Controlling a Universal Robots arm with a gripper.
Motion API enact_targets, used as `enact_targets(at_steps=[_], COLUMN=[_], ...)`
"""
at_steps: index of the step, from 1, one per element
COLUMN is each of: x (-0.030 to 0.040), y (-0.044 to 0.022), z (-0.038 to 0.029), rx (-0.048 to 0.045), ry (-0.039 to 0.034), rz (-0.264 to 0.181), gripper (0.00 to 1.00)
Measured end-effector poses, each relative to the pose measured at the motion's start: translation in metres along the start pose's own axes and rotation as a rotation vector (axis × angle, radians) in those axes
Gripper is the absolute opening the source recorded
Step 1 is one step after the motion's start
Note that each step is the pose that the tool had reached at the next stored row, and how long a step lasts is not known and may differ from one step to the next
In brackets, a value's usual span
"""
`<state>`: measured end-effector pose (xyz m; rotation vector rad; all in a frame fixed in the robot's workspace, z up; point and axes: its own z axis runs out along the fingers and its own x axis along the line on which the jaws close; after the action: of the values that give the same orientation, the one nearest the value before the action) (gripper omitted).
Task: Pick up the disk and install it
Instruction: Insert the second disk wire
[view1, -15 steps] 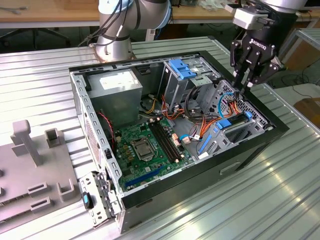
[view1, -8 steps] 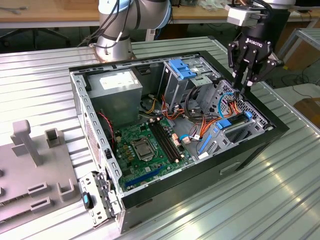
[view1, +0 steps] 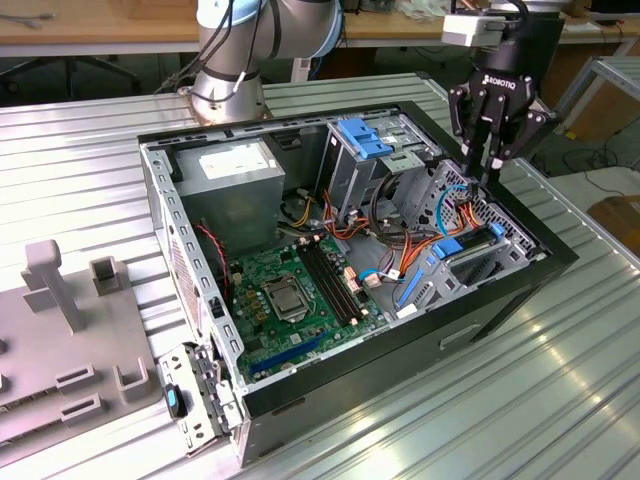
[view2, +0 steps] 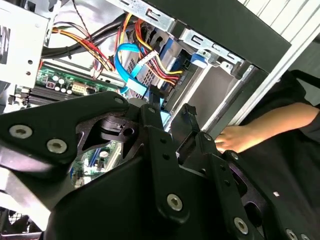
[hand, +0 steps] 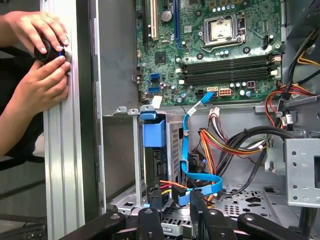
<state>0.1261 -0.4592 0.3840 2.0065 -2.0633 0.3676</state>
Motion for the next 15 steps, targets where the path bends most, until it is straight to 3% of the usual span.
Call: enact_targets(at_steps=[2,4,7,8,10,11,15], x=[-0.0004,-0.0026,-0.0128,-0.0137,-0.0151,-0.0155,-0.0171], y=[0.0000,0.0001,0.0004,0.0004,0.0004,0.0005,0.0005], z=[0.0004,0.0000,-0.0006,0.0016,0.0037,0.0049,0.0091], rx=[0.0001,0.0007,0.0012,0.0014,0.0029,0.0031,0.0032], ry=[0.0011,0.0082,0.0203,0.0290,0.0719,0.0800,0.0838], rz=[0.000,-0.001,-0.002,-0.002,-0.003,-0.003,-0.003], gripper=[0.36,0.36,0.36,0.36,0.36,0.36,0.36])
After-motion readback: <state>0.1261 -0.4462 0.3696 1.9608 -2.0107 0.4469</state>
